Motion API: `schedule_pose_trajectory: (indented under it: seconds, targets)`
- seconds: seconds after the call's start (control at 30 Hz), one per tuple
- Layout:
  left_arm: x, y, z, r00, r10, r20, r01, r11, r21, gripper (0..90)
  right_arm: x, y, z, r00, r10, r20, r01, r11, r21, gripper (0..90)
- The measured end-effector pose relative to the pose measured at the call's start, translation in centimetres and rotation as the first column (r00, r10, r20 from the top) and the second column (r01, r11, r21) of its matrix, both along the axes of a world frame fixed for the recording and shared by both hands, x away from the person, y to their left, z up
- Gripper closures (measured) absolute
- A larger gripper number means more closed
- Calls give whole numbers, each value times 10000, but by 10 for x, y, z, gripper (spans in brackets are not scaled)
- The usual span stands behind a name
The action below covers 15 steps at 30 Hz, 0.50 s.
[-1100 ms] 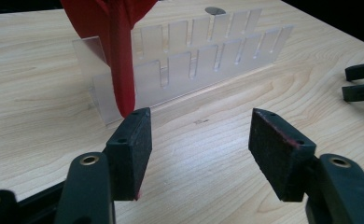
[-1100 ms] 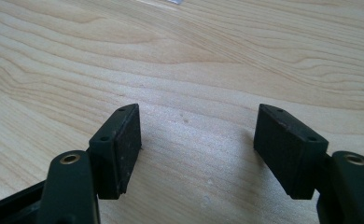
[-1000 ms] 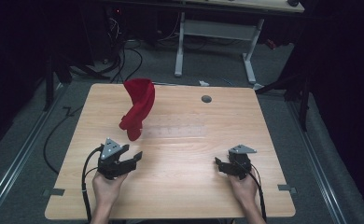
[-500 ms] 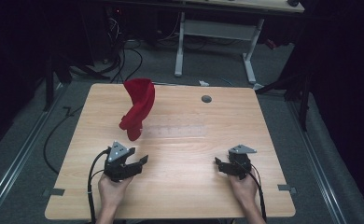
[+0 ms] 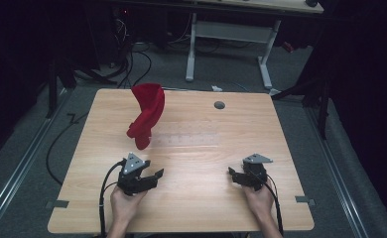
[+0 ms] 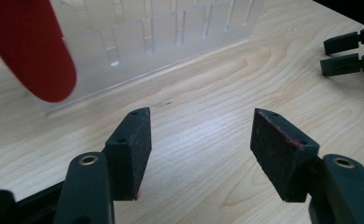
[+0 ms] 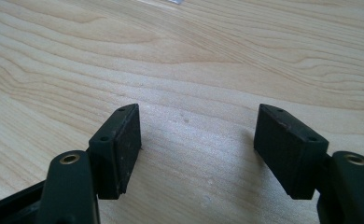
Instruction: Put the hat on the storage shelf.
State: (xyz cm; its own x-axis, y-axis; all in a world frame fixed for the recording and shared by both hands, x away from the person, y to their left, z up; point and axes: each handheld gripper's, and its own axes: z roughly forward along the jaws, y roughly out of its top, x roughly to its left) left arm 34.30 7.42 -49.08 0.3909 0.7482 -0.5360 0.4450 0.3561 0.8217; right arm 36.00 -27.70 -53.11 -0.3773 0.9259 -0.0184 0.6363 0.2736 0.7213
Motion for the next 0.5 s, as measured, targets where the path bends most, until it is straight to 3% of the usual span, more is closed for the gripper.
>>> schedule_pose_trajectory:
  seconds: [0.37,0.5]
  targets:
    - [1,-21,-10,9990,-452,-76,454,9981,419,386,0,0,0,10000,-3,-7,3,10000,6,322]
    - [2,-27,-14,9983,-552,-203,558,9978,352,386,0,0,0,10000,-13,-16,13,10000,17,321]
